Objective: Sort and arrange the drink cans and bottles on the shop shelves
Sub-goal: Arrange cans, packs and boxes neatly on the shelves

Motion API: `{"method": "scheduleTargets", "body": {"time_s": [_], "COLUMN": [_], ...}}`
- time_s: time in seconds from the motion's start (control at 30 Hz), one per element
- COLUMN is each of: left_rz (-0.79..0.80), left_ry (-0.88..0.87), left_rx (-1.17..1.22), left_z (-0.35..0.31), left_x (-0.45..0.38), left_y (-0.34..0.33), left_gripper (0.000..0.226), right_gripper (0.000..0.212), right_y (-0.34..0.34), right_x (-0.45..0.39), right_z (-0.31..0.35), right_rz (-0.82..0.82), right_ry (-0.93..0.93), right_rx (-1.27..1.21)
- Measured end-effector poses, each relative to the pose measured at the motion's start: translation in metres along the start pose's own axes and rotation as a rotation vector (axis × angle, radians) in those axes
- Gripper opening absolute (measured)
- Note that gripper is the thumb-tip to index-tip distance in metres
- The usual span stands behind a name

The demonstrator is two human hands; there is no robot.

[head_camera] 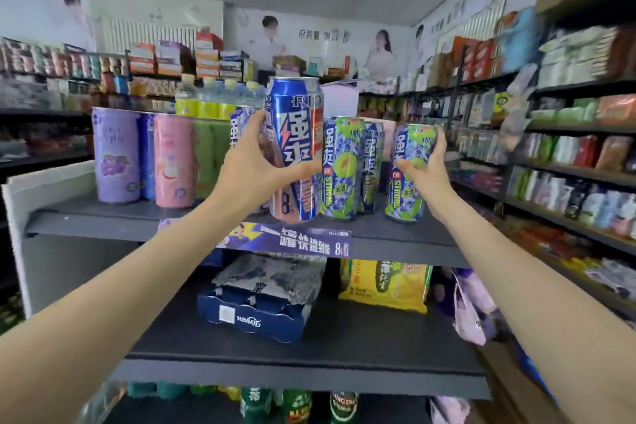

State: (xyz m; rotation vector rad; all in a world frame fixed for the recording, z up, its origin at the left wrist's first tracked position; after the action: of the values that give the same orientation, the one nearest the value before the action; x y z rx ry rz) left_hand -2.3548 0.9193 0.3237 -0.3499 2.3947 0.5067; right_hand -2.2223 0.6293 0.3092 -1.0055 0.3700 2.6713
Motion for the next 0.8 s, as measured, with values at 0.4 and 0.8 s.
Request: {"method": "scheduleTargets", "body": {"time_s": [0.4,0.8], "left_rz": [0.024,0.144], "left_ry": [0.070,0.215], "left_rx": [-0.062,0.112], "left_z": [-0.010,-0.021], "left_x": [0.003,-0.022], "left_y": [-0.056,-0.191], "left_gripper": [0.071,0.070], "right_gripper": [0.067,0.061], "right_y": [-0.010,0.049], "right_x": [-0.036,0.051], "right_z": [-0.036,-0.009], "right_rz": [0.113,0.591], "right_ry": [0.024,-0.110], "right_rx": [-0.015,-0.141]}}
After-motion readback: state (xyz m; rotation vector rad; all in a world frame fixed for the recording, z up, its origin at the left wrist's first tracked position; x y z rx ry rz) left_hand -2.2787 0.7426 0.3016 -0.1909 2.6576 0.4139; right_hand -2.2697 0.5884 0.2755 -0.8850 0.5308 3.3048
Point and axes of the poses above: each hand's wrist, its own x-axis away from the middle knuckle, its own y-axis out of the back of the hand, z = x × y, the point moved 6 cm from there along -x, towards the middle knuckle, and after that the axes turned 4 degrees about y, right-handed, at the moved point
